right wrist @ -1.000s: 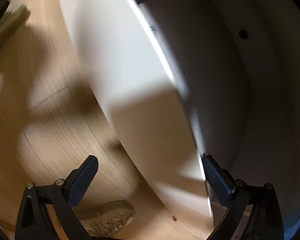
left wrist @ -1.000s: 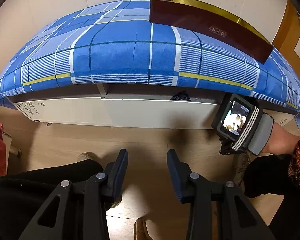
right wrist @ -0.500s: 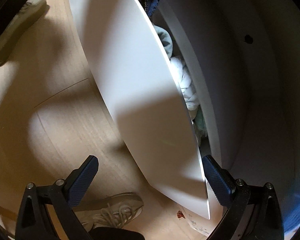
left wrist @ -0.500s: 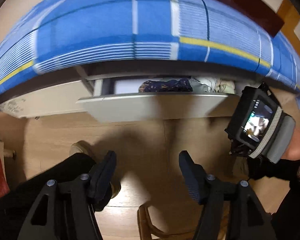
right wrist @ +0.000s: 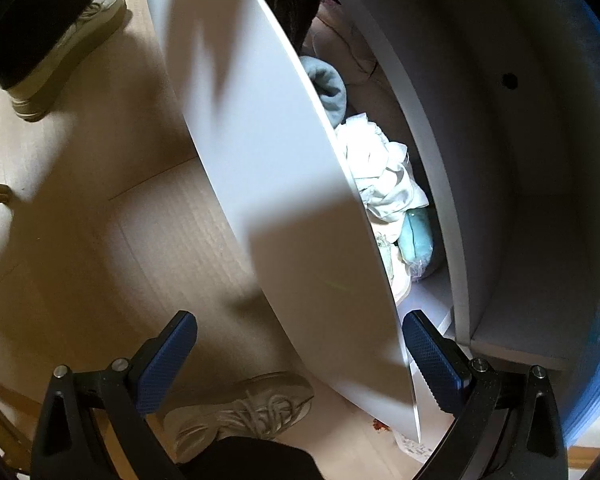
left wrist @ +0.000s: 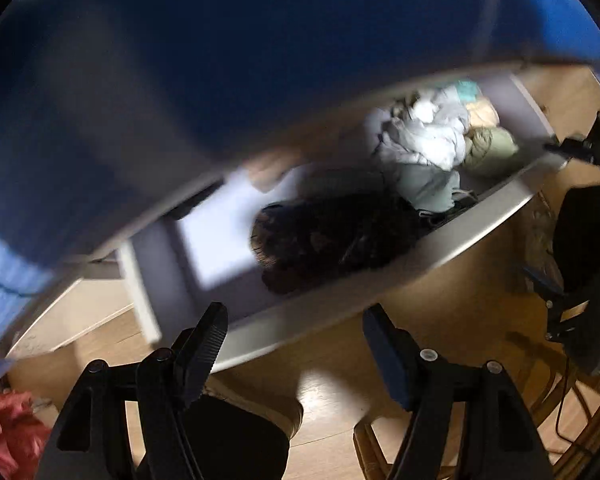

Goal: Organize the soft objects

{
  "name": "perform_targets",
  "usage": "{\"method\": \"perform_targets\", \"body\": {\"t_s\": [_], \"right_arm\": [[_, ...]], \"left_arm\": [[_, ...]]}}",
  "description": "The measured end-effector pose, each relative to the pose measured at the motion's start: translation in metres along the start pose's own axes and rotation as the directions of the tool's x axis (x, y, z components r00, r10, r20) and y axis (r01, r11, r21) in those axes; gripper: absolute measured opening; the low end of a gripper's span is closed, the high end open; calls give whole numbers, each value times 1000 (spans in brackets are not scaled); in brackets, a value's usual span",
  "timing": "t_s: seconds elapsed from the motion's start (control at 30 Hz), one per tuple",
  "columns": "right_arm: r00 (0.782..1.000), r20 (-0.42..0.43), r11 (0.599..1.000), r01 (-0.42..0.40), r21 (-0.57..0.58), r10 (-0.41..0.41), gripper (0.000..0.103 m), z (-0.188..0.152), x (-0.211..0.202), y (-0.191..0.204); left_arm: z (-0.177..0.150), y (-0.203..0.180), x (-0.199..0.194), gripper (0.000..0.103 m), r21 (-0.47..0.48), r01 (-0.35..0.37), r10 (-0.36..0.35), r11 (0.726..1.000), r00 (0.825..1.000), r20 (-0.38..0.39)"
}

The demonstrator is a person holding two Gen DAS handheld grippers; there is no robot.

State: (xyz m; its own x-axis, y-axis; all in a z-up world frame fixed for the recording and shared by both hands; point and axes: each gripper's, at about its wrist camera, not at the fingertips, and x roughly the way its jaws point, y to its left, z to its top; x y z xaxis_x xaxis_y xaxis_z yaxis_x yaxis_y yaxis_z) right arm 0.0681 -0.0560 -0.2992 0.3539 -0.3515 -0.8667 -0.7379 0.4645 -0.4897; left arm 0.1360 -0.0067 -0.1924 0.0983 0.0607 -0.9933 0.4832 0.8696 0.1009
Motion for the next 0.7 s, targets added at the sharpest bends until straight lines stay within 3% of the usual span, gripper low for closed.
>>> {"method": "perform_targets", "body": {"t_s": [0.17,0.37,0.5,0.7], "right_arm": [[999,-13,999,-45,25,46,103,-6,-15,6],[992,-37,990,-122,68,125,103,-6,-33,7],[981,-65,981,-175,88,181,103,-7,-47,11],[958,-106,961,-257,104,268,103,-11,-64,21]], "left_arm": [[0,-2,29,77,35,-52,54,998,996,-69],[-8,-18,29,92,123,-45,57,991,994,-92],[-13,-25,28,93,156,-41,61,987,991,-121],[-2,-24,23,96,160,16,11,987,986,-168]]}}
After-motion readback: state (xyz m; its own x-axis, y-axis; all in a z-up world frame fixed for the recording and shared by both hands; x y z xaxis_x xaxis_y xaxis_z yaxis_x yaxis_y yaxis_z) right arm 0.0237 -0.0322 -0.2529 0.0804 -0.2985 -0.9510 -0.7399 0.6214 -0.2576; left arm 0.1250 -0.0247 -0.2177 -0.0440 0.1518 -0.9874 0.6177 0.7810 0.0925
